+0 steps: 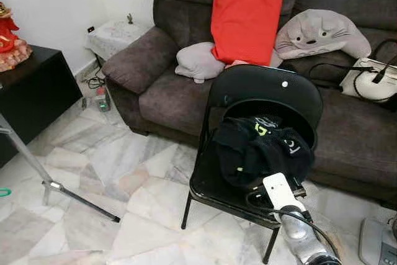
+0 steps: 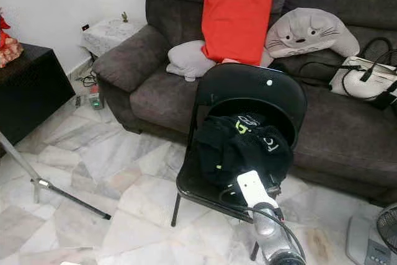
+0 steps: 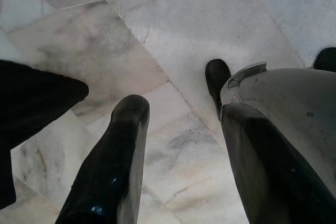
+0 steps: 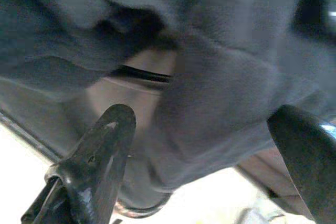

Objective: Hang hanger

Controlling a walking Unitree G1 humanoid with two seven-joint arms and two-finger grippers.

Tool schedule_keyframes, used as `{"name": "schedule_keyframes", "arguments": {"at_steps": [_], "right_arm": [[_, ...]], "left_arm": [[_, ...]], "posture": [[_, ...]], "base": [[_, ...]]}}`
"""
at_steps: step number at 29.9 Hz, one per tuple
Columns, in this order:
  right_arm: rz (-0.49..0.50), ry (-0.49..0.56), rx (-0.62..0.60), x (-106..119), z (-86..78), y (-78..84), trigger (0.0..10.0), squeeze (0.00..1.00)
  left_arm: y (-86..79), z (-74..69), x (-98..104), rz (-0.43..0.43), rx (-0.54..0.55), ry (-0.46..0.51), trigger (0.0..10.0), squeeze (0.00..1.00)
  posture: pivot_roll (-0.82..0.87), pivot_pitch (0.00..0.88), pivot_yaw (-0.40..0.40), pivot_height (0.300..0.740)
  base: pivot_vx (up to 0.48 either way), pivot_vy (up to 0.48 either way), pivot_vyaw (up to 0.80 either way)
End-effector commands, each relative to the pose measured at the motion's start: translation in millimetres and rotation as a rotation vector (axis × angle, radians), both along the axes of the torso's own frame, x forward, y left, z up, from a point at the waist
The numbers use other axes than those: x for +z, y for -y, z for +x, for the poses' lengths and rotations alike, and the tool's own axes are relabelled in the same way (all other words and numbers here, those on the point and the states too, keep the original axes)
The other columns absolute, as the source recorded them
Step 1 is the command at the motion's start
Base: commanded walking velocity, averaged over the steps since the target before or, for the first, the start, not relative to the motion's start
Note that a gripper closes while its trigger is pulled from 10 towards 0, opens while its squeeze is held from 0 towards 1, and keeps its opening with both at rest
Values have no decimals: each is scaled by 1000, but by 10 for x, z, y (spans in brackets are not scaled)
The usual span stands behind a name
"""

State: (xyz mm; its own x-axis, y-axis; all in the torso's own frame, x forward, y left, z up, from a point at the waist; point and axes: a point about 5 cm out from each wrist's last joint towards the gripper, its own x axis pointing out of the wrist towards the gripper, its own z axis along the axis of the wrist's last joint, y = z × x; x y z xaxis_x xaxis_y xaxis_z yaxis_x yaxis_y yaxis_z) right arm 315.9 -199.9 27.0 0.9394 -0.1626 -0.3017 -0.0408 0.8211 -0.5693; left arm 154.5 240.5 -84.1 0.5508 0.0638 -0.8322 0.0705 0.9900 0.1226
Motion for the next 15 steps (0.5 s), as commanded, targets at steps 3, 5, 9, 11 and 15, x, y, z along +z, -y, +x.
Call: {"name": "schedule_keyframes", "arguments": {"at_steps": [3, 5, 9, 11, 15], "right_arm": [[-43, 12, -82, 52, 20, 161, 10000, 0], [-57, 24, -118, 66, 18, 211, 10000, 0], [-69, 25, -196, 76, -2, 326, 10000, 0], [-60, 45, -196, 101, 11, 331, 5294, 0], [-69, 96, -191, 179, 59, 330, 0, 0]], "left_arm": [[-55, -62, -12, 15, -5, -27, 10000, 0], [-57, -62, -12, 15, -6, -27, 10000, 0], [-56, -60, -11, 15, -10, -28, 10000, 0], [-56, -59, -11, 15, -10, -28, 10000, 0], [-58, -58, -10, 16, -10, -28, 10000, 0]], "posture": [[51, 90, 47, 740], [51, 90, 48, 740], [52, 89, 49, 740], [53, 89, 50, 740], [53, 89, 48, 740]], "base": [[0, 0, 0], [0, 0, 0], [0, 0, 0], [0, 0, 0], [0, 0, 0]]}}
